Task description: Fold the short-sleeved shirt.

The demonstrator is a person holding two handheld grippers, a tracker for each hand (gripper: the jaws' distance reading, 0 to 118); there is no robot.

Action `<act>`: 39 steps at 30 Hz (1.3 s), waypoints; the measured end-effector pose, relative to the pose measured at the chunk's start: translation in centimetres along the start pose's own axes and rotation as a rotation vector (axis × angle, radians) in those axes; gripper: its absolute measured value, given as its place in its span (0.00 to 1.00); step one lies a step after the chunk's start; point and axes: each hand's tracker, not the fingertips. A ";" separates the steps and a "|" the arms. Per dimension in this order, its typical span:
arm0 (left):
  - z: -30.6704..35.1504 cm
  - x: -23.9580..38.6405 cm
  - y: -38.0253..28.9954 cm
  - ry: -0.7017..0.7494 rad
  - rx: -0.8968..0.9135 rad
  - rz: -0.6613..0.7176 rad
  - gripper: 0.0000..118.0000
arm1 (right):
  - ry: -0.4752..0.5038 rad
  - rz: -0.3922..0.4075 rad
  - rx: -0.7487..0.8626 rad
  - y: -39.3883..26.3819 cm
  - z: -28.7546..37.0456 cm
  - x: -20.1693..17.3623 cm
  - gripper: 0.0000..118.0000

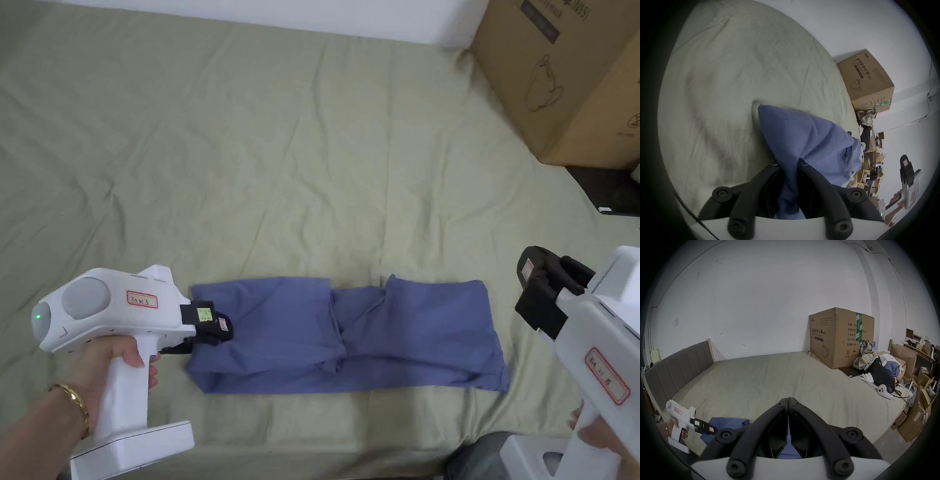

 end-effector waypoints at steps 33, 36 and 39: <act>6.4 14.3 -3.3 0.457 0.078 -0.571 0.05 | 0.029 -0.045 0.037 -0.5 1.2 1.1 0.00; 2.3 16.1 -4.4 0.420 0.026 -0.584 0.08 | 0.002 -0.042 0.028 -0.8 2.0 1.8 0.00; -1.9 16.5 -4.6 0.405 -0.027 -0.516 0.31 | -0.030 -0.053 0.025 -1.1 2.9 2.8 0.00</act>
